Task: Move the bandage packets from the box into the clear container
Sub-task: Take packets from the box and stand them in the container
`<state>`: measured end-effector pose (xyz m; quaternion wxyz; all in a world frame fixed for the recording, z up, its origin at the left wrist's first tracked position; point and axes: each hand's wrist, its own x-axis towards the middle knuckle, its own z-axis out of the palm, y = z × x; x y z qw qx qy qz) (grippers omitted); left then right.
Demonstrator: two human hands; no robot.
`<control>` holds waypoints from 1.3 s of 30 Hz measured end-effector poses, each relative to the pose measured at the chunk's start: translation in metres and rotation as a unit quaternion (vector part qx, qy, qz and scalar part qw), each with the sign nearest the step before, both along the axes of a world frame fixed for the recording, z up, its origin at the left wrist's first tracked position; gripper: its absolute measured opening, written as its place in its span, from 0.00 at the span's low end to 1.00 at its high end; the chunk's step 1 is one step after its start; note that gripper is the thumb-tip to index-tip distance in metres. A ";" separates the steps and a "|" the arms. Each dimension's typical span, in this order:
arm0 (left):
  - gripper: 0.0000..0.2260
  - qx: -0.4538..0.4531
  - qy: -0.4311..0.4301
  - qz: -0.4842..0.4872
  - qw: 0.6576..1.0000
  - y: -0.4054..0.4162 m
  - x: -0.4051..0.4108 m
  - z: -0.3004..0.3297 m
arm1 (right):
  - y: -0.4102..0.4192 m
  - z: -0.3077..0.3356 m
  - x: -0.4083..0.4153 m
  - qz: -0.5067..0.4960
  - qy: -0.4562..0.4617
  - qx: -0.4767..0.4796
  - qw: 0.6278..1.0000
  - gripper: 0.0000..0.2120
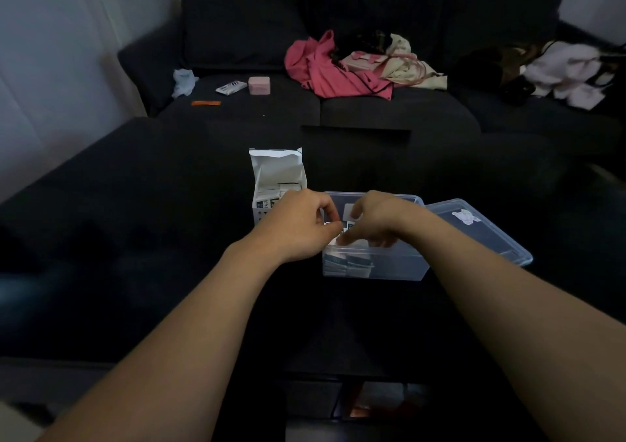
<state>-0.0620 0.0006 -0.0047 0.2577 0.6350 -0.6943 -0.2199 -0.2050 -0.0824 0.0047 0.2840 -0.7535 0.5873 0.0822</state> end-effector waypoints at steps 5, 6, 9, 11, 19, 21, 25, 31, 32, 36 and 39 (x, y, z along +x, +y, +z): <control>0.03 -0.005 -0.005 0.000 1.000 0.000 0.000 -0.001 | 0.010 0.000 0.011 -0.019 0.018 -0.070 0.997 0.30; 0.03 -0.003 -0.005 0.000 1.000 -0.001 0.001 -0.001 | 0.011 0.000 0.014 -0.021 0.019 -0.080 0.996 0.31; 0.04 0.004 -0.004 -0.004 1.000 -0.001 0.001 0.000 | 0.015 -0.001 0.017 -0.025 0.018 -0.096 0.995 0.31; 0.03 0.003 -0.003 -0.004 1.000 -0.001 0.002 -0.001 | 0.016 -0.001 0.016 -0.016 0.019 -0.101 0.995 0.30; 0.03 0.003 -0.007 -0.002 1.000 -0.001 0.002 0.000 | 0.011 0.003 0.014 -0.036 -0.001 -0.081 0.996 0.22; 0.03 0.009 -0.004 -0.001 1.000 0.000 0.002 0.001 | 0.009 0.006 0.012 -0.045 -0.004 -0.075 0.996 0.19; 0.03 -0.006 -0.004 0.008 1.000 0.000 0.002 -0.001 | 0.006 0.014 -0.001 -0.060 0.006 -0.104 0.993 0.18; 0.05 -0.008 -0.005 0.014 1.000 0.000 0.002 -0.003 | -0.003 0.006 -0.016 -0.069 0.058 -0.081 0.993 0.24; 0.05 -0.009 -0.005 0.015 1.000 0.001 0.002 -0.003 | -0.005 0.001 -0.016 -0.062 0.070 -0.078 0.993 0.25; 0.04 -0.008 -0.006 0.016 1.000 0.002 0.002 -0.003 | -0.012 -0.011 -0.015 -0.025 0.103 -0.059 0.993 0.23; 0.04 -0.007 -0.006 0.018 1.000 0.002 0.002 -0.002 | -0.016 -0.014 -0.016 -0.003 0.130 -0.036 0.991 0.22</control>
